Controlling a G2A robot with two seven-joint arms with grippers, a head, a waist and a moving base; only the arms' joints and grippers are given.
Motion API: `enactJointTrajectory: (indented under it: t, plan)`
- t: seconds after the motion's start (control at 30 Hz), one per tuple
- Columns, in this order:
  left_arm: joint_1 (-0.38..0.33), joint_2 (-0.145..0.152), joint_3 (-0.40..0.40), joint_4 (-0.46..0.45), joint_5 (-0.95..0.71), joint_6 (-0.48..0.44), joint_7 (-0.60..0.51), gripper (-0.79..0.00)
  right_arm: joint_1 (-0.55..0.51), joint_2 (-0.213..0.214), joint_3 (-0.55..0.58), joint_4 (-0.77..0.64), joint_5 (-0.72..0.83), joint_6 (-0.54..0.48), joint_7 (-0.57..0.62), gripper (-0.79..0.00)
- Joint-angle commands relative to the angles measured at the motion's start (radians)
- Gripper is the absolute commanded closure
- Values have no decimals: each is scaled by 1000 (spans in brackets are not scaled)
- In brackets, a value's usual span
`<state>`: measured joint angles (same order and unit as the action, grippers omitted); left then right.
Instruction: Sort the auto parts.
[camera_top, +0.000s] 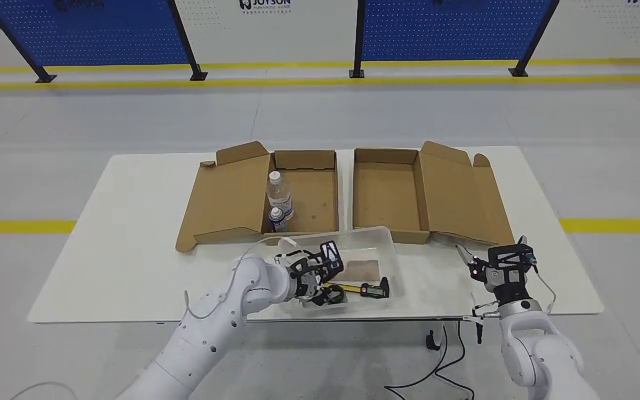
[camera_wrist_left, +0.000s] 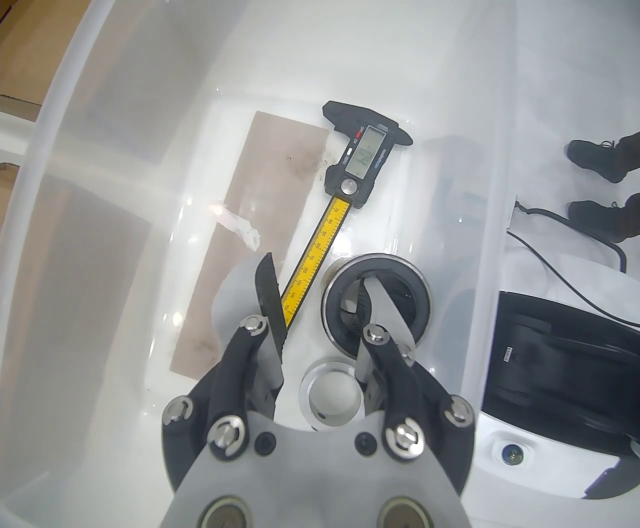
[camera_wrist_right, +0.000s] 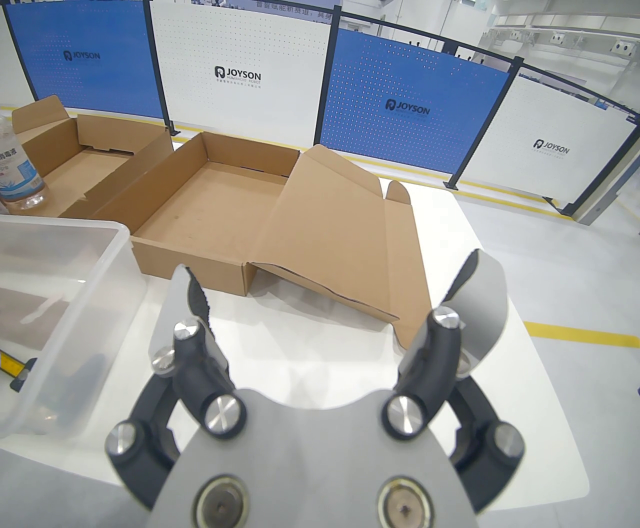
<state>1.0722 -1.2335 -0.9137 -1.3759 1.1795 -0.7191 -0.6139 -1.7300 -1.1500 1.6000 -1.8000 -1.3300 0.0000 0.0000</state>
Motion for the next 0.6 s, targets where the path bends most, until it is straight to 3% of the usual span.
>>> enactJointTrajectory:
  t: [0.0, 0.13, 0.27, 0.57]
  plan:
    - [0, 1, 2, 5, 3, 0, 4, -302, 0, 0, 0, 0, 0, 0, 0, -785]
    - [-1, 3, 3, 6, 7, 0, 8, -194, 0, 0, 0, 0, 0, 0, 0, -785]
    - [-3, 6, 1, 3, 4, -1, 10, 0, 0, 0, 0, 0, 0, 0, 0, -785]
    - [-3, 11, -8, -22, -8, 0, 22, 0, 0, 0, 0, 0, 0, 0, 0, -785]
